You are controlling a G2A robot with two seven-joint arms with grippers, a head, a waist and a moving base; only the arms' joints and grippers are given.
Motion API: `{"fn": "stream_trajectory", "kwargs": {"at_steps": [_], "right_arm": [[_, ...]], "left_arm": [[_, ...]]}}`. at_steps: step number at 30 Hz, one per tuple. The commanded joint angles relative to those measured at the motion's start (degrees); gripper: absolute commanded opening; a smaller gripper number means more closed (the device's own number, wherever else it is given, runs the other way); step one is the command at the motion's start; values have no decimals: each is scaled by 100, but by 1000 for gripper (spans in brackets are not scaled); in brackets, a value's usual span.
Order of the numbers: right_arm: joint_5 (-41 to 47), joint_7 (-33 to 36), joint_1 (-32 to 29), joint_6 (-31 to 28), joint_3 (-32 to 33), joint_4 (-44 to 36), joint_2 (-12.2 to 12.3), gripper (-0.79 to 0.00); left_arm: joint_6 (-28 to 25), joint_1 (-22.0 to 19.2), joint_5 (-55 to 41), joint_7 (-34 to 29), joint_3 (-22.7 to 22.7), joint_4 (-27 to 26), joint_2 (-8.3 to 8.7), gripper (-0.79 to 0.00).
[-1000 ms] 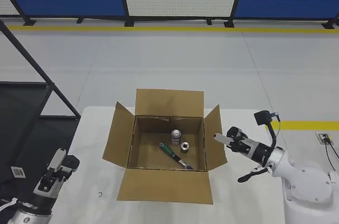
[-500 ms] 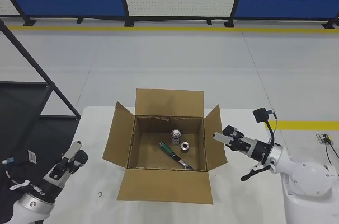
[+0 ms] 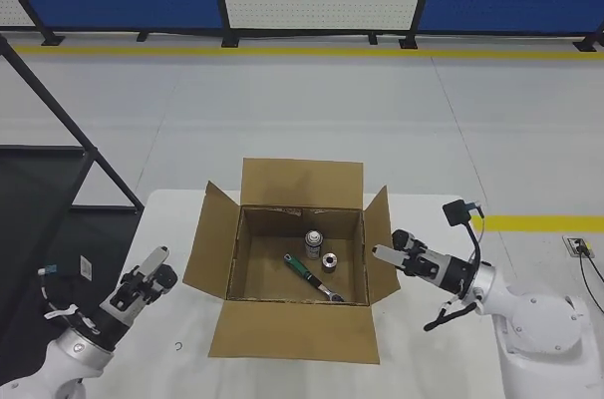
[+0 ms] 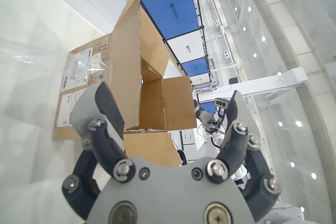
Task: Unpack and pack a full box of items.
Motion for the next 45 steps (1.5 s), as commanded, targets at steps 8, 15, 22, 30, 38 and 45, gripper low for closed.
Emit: {"fn": "stream_trajectory", "kwargs": {"at_steps": [8,15,22,30,38,45], "right_arm": [[213,29,-119,-107,-73,-114,113,0],[514,94,-60,-262,-250,-26,187,0],[876,-31,69,-507,-521,249,233,0],[1163,-279,421,-680,-960,978,249,0],[1361,-360,812,-827,-1401,1719,252,0],[1286,-289,1172,-883,-1822,2317,248,0]], "left_arm": [[96,-439,250,-174,498,224,48,0],[157,-536,348,-313,685,144,82,0],[330,-714,514,-444,1012,211,110,0],[737,-1150,474,-653,1454,463,129,0],[1122,-1646,569,-840,1891,771,146,0],[1252,-1904,880,-911,2268,1045,163,0]]}}
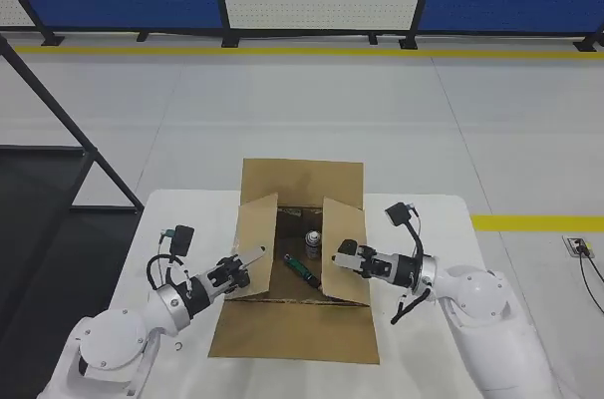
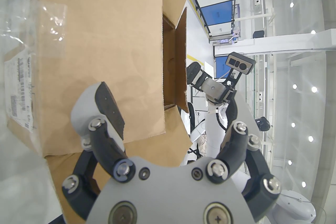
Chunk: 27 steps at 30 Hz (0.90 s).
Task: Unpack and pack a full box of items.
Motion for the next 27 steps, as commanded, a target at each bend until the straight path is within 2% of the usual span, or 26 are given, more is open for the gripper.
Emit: {"fn": "stream_trajectory", "kwargs": {"at_steps": [1,9,27], "right_arm": [[-81,48,106,34,-130,152,-2,0],[-282,-26,398,166,-443,505,2,0],[-181,-125,522,93,-587,671,91,0]], "left_arm": [[-3,-45,43,8,83,75,2,0],[12,-150,99,20,254,286,15,0],[-4,-112,151,167,332,341,22,0]]}}
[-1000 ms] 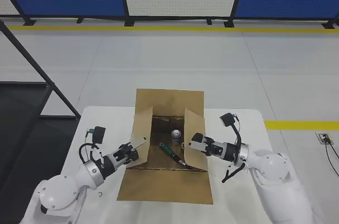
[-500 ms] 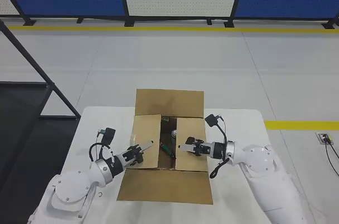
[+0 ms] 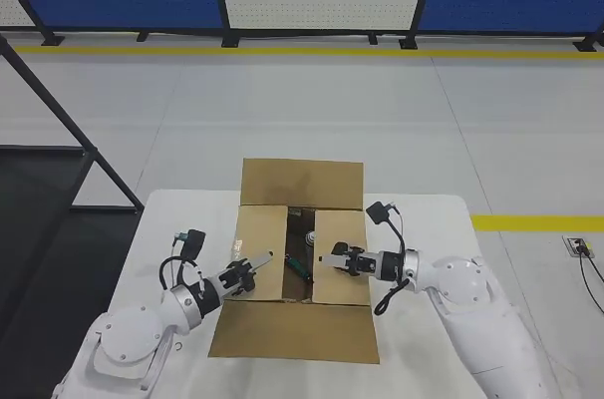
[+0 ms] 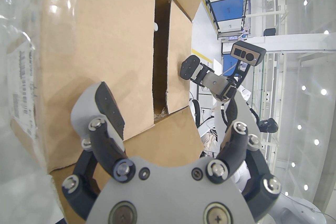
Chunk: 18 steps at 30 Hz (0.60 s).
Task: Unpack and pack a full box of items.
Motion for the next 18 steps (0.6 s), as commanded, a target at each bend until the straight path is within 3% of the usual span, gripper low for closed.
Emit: {"fn": "stream_trajectory", "kwargs": {"at_steps": [1,18], "right_arm": [[-10,-2,8,7,-19,-1,9,0],[94,-29,51,37,-118,-13,93,0]], "left_arm": [[14,-19,49,-17,41,16,6,0],[12,16,67,-21,96,-67,39,0]]}}
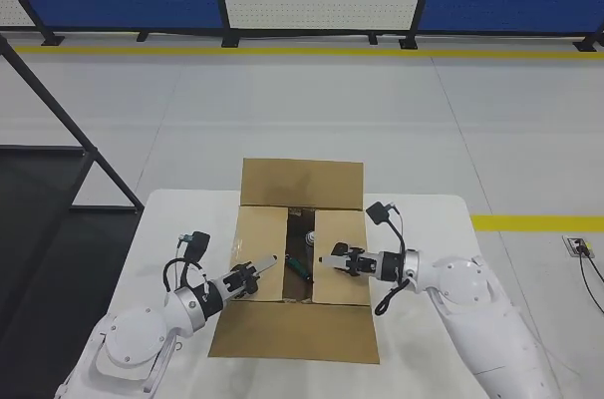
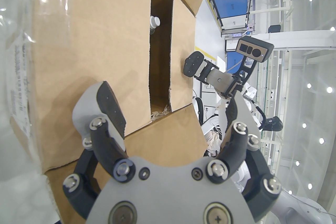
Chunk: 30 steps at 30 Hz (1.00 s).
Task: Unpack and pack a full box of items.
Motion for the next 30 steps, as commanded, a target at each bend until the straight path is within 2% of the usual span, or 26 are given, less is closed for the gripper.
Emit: {"fn": "stream_trajectory", "kwargs": {"at_steps": [1,10,20,30], "right_arm": [[8,-16,22,-7,-6,7,8,0],[110,-91,57,-27,-2,42,50,0],[-49,-146,271,300,-281,328,39,0],[135,-86,266,74,-286,296,77,0]], "left_arm": [[0,-1,-1,0,0,1,0,0],[0,-1,-1,0,0,1,0,0],[0,-1,-1,0,0,1,0,0],[0,-1,-1,0,0,1,0,0]]}}
